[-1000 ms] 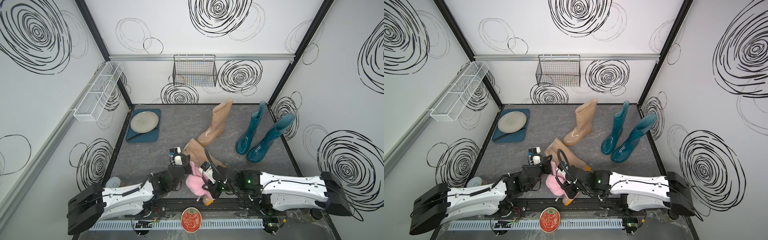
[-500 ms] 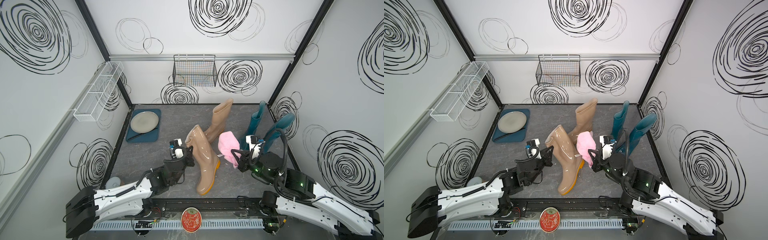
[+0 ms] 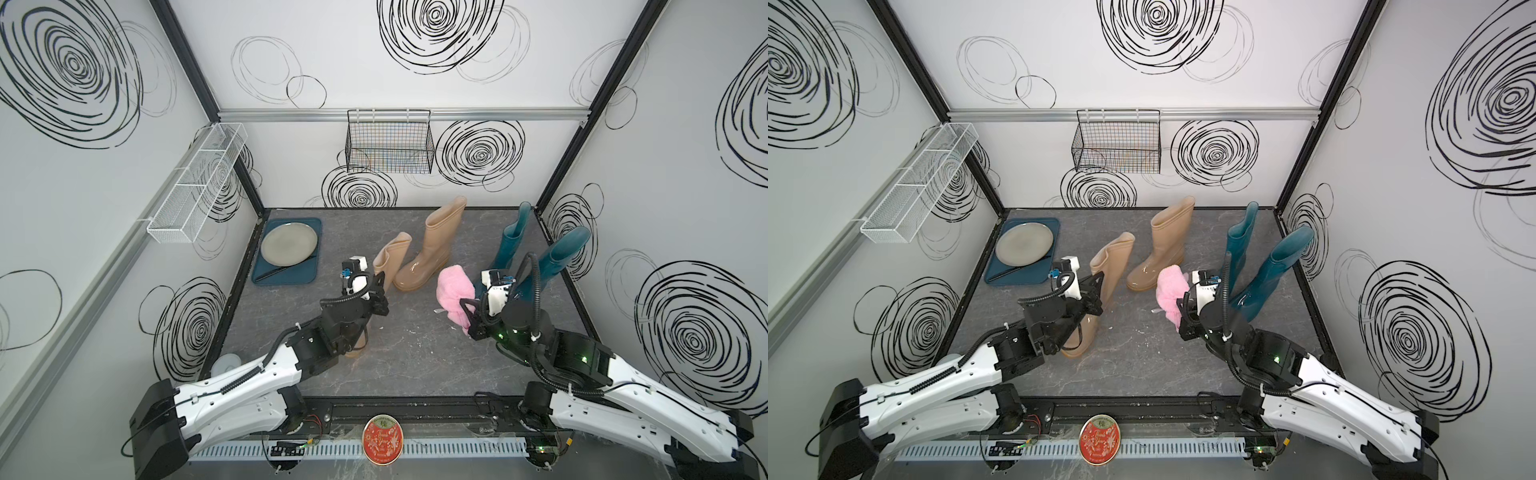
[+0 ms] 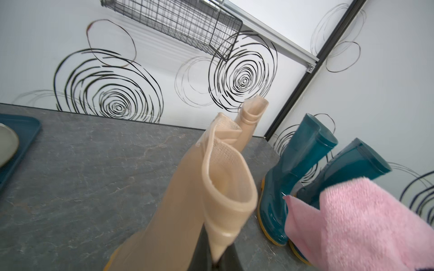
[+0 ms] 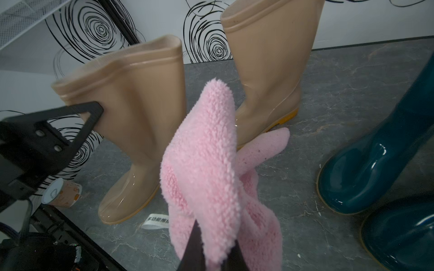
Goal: Wipe the rubber boots with a cloth
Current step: Pick up the rubber boot from the center of the board, then place the rubber boot at the center of the board, then place the cleaning item at the center of the board.
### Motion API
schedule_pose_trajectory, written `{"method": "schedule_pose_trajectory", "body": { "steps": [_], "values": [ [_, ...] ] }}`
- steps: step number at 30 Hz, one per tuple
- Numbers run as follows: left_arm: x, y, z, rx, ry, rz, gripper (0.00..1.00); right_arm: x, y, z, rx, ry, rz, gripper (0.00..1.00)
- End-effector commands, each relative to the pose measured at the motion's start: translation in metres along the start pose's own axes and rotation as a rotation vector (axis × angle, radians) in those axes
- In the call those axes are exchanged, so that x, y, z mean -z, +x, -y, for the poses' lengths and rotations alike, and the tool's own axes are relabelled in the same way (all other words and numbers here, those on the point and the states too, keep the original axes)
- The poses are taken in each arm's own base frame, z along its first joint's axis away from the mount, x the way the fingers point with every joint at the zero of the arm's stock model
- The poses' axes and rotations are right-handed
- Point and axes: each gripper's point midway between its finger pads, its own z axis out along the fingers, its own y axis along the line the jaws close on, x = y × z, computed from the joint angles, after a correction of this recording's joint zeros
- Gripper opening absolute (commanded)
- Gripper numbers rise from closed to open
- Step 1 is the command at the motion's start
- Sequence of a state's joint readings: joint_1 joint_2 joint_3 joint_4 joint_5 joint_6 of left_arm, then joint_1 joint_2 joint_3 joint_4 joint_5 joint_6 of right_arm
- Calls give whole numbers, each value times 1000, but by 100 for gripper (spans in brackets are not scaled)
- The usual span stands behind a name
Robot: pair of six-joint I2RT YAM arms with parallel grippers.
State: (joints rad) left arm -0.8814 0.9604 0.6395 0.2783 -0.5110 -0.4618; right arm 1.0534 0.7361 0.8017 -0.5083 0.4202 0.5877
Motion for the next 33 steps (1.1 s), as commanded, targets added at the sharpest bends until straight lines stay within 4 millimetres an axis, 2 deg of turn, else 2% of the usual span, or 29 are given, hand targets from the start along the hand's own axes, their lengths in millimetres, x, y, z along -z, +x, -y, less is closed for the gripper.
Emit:
{"method": "schedule_pose_trajectory", "body": {
  "steps": [1,8,12,18,25,27,33],
  "values": [
    [-2,-69,20,-11,89,176,0,-15,11,2,-21,21,-16,0],
    [-39,-94,4,-243,63,219,0,-35,34,-1,-20,9,-64,0],
    [-62,-109,-4,-246,88,252,0,-39,41,-7,-34,-34,-70,0],
    [-95,-107,-2,-265,109,259,0,-53,57,-19,-20,-90,-112,0],
    [-119,-127,-14,-240,96,291,0,-69,60,-36,13,-127,-148,0],
    [-127,-123,-15,-238,105,278,0,-74,64,-38,20,-130,-161,0],
    [-152,-88,-35,-301,65,223,0,-85,74,-41,25,-128,-188,0]
  ]
}}
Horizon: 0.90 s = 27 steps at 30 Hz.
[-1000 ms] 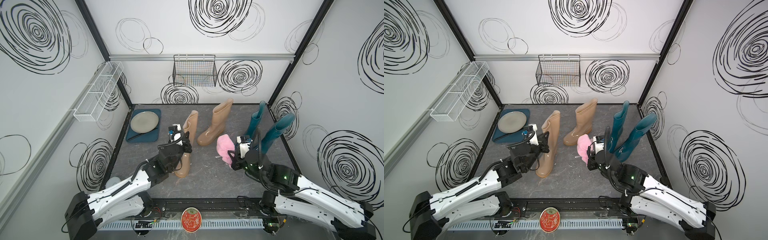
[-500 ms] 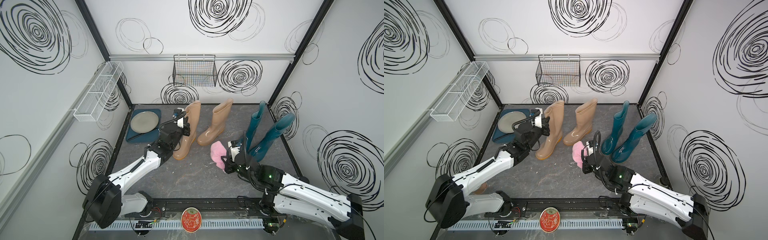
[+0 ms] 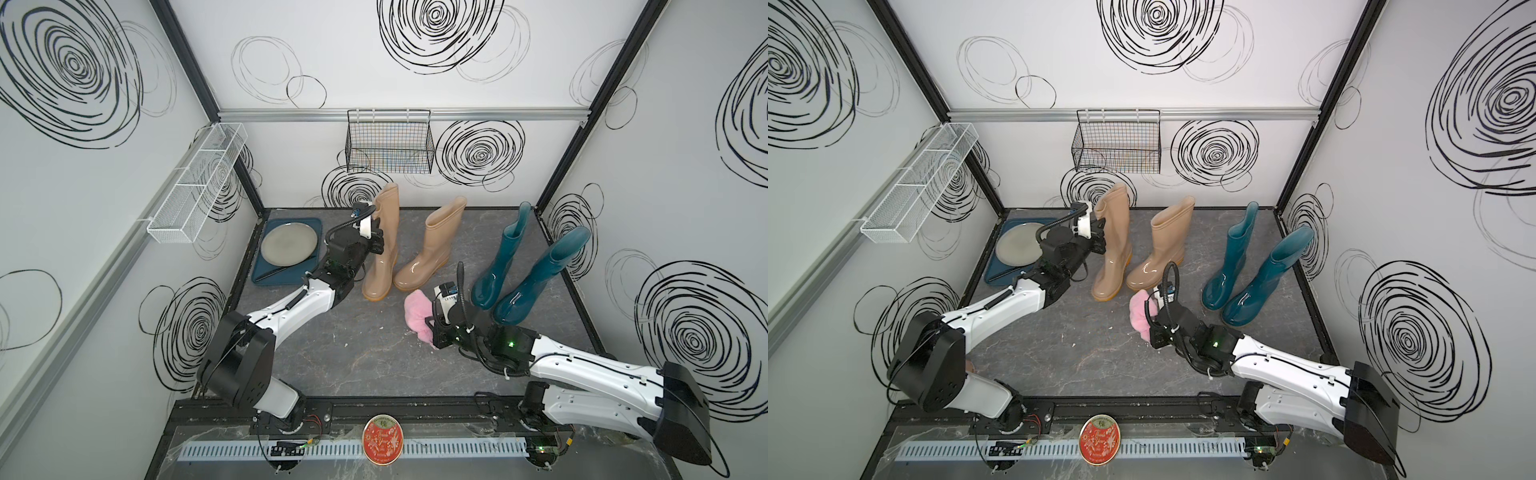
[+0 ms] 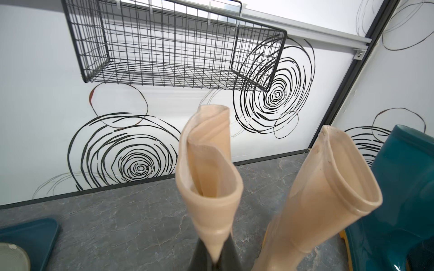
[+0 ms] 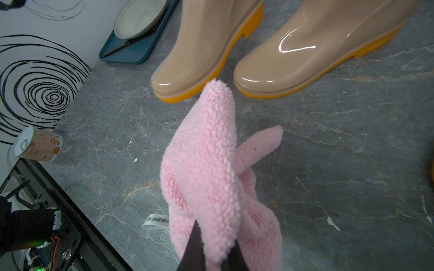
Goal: Wipe the rubber boots with a cloth
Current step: Place the cleaning item at the center of the board.
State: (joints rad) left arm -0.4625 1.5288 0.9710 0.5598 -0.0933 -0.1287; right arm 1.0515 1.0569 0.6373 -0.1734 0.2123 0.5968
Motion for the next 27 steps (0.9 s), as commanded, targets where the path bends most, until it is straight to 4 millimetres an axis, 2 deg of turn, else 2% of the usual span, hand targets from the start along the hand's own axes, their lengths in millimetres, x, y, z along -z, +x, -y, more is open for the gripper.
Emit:
{"method": "schedule_pose_trajectory", "body": {
  "steps": [1,4,9,11,15,17,25,27],
  "values": [
    [-4,-47,2,-30,23,194,0,-1,-15,-9,-6,-27,48,0],
    [-13,-30,-3,-29,24,171,0,-8,-7,-6,-5,-19,31,0],
    [-17,-16,0,-42,44,158,0,-22,6,0,-6,14,-10,0],
    [-17,-22,1,-72,44,162,0,-25,8,1,-3,31,-28,0],
    [-9,-48,3,-133,35,210,0,-27,4,-1,1,59,-61,0],
    [-5,-55,3,-152,36,225,0,-28,3,-4,2,51,-71,0],
    [-3,-66,-8,-204,4,249,0,-35,9,-14,8,7,-106,0],
    [-5,-73,-11,-201,3,262,0,-34,9,-15,14,2,-106,0]
  ]
}}
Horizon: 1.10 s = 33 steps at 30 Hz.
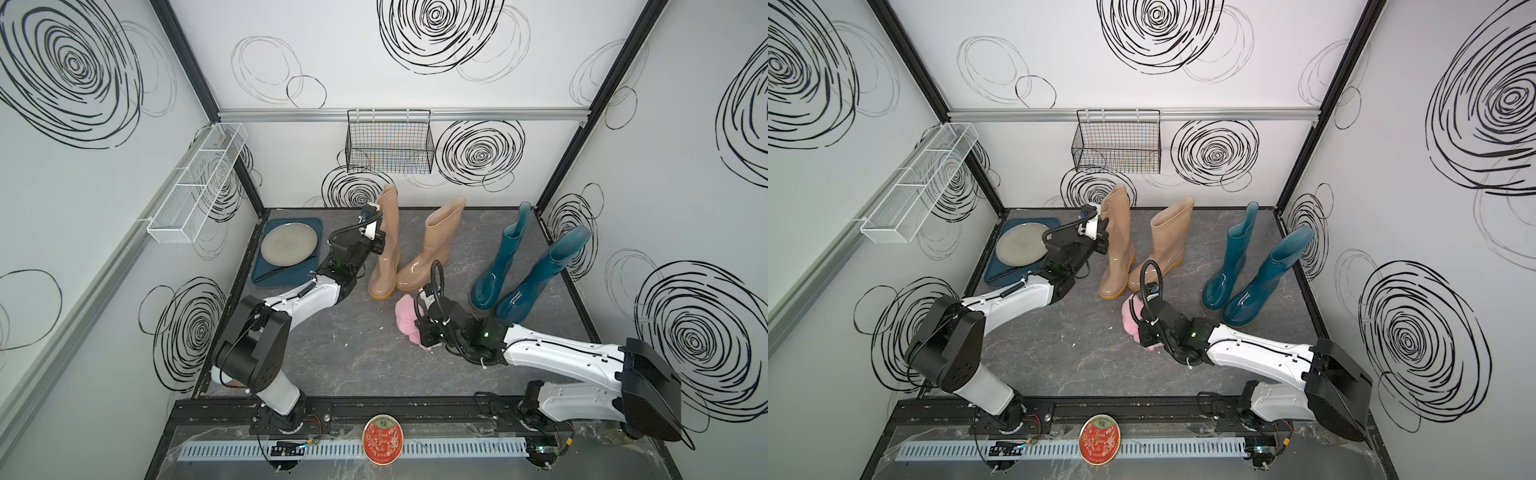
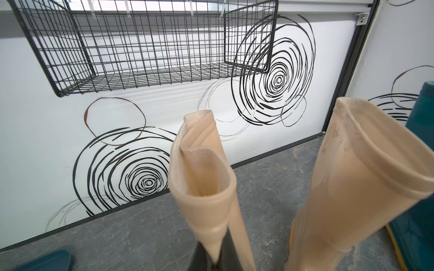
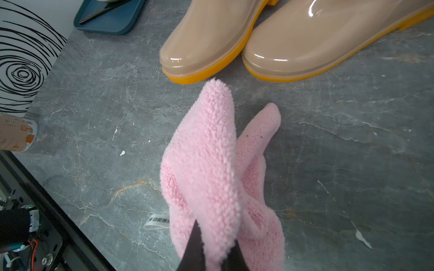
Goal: Wipe the rubber boots with a cloth
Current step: Place the cleaning item at the center of the board.
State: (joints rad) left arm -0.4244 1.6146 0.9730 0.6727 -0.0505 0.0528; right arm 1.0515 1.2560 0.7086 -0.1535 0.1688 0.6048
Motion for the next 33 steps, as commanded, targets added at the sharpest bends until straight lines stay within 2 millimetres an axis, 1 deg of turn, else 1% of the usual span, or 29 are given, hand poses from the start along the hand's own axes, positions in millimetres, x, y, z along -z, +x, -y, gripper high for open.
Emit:
{"method": "schedule_pose_trajectory", "body": {
  "steps": [1,3,5,7,8,11,15,20,22,24,26,28,30,33],
  "values": [
    [8,-87,-15,-11,-15,236,0,3,-7,-8,6,-27,6,0],
    [7,-98,-17,-25,-13,239,0,4,-6,-7,10,-28,4,0],
    [10,-109,-20,-43,-26,257,0,5,-5,-7,16,-28,-3,0],
    [12,-117,-28,14,-12,262,0,5,-2,-6,21,-28,-14,0],
    [12,-116,-28,32,4,263,0,4,2,-5,26,-26,-23,0],
    [12,-95,-25,32,-6,233,0,-2,10,-2,26,-15,-50,0],
    [6,-67,-22,41,1,197,0,-8,16,-5,20,-28,-66,0],
    [-8,-44,-31,51,-11,156,0,-16,17,-7,32,-26,-71,0],
    [-8,-41,-32,72,-8,163,0,-20,21,-6,36,-12,-84,0],
    [-9,-41,-31,92,-3,170,0,-23,23,-6,38,-7,-89,0],
    [-8,-46,-27,113,20,183,0,-25,25,-5,39,-5,-88,0],
    [-8,-46,-18,97,28,180,0,-29,29,-3,39,0,-92,0],
    [-9,-38,-11,69,31,156,0,-34,34,3,40,25,-104,0],
    [-8,-18,-11,61,18,120,0,-38,38,6,41,48,-125,0]
  ]
}}
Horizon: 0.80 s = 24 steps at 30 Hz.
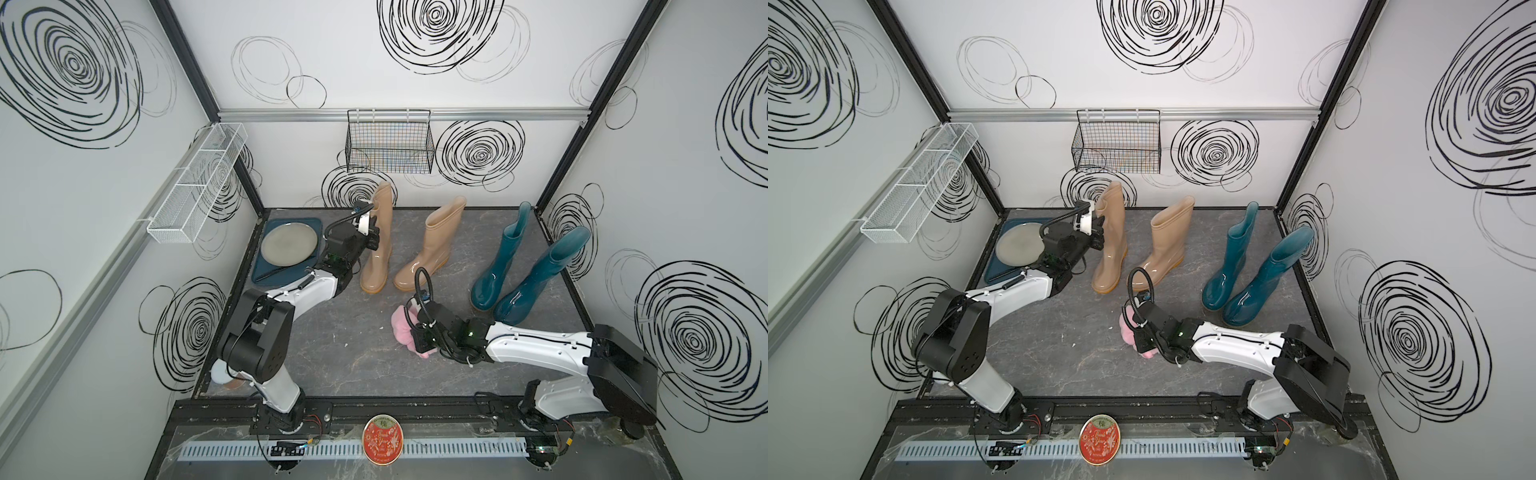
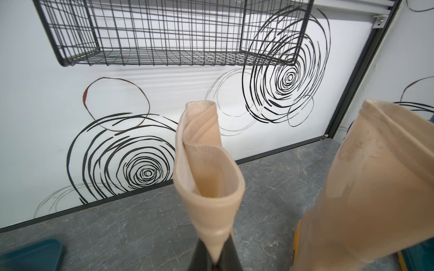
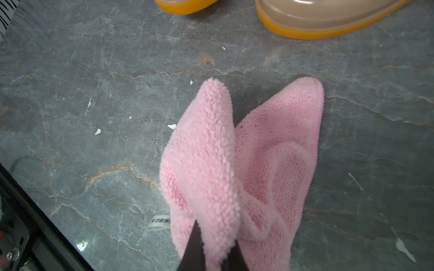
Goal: Wipe the rubber boots with a cloth
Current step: Place the cleaning item at the center of the board.
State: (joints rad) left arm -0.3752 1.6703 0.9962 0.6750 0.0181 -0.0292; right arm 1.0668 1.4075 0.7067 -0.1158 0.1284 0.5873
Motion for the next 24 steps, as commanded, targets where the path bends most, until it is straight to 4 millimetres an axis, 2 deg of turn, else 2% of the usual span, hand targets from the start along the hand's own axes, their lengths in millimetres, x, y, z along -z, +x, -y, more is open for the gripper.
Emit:
{"method": "schedule_pose_trajectory", "body": {
  "steps": [1,3,4,6,8,11,16,19,22,24],
  "values": [
    [4,-28,5,-35,-2,137,0,-6,4,4,-10,27,-4,0],
    [1,-17,8,-54,-4,106,11,-5,4,4,-12,29,-4,1],
    [0,-12,9,-58,-8,93,18,-5,5,5,-12,36,-9,5],
    [1,-8,9,-59,-21,82,31,-4,5,6,-10,56,-21,20],
    [3,-10,9,-53,-28,84,43,-1,5,1,7,57,-29,42],
    [9,-22,10,-43,-31,100,58,4,5,-13,47,54,-31,68],
    [29,-59,14,-1,-22,169,75,20,0,-30,83,104,-47,100],
    [39,-79,21,0,-14,197,89,32,-5,-37,73,92,-62,100],
    [49,-91,27,3,-7,205,100,47,-13,-41,64,85,-64,100],
    [56,-97,30,2,-13,213,99,58,-21,-41,59,96,-56,100]
  ]
}}
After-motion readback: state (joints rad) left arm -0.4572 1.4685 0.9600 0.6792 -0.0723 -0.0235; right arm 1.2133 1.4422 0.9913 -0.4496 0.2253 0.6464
